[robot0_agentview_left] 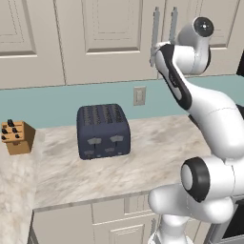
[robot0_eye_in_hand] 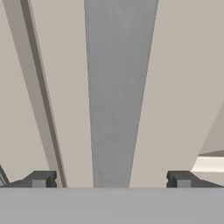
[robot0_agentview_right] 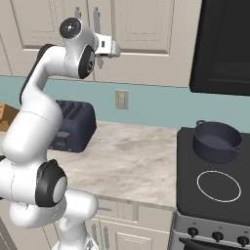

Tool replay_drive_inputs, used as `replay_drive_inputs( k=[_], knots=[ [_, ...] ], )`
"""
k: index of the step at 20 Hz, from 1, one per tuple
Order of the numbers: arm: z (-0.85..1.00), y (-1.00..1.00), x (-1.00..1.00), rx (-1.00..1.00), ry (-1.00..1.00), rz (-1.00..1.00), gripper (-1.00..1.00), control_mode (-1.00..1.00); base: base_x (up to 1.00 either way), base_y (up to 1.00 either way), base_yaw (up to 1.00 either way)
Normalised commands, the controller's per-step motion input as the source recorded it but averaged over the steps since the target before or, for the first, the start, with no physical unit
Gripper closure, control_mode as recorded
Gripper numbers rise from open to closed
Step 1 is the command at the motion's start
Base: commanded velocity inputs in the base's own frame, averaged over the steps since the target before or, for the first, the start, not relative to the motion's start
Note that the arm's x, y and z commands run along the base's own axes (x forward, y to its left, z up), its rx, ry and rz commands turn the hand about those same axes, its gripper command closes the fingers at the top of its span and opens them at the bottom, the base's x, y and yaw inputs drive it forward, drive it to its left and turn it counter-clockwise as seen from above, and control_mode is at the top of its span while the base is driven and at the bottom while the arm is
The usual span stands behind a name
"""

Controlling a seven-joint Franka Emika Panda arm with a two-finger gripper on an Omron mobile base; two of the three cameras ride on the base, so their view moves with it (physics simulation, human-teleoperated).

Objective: Open the cabinet and move the ladle to the pot. Then close the cabinet.

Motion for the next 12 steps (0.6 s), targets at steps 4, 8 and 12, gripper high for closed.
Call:
replay_drive_inputs(
  k=[4,8,12],
  knots=[
    [-0.73,0.0,0.34,0.01,-0.16,0.02,-1.0,-1.0,0.0,0.0,0.0],
    [-0.7,0.0,0.62,0.05,-0.12,0.03,-1.0,-1.0,0.0,0.0,0.0],
    [-0.14,0.0,1.0,0.06,0.01,0.0,-1.0,-1.0,0.0,0.0,0.0]
  ],
)
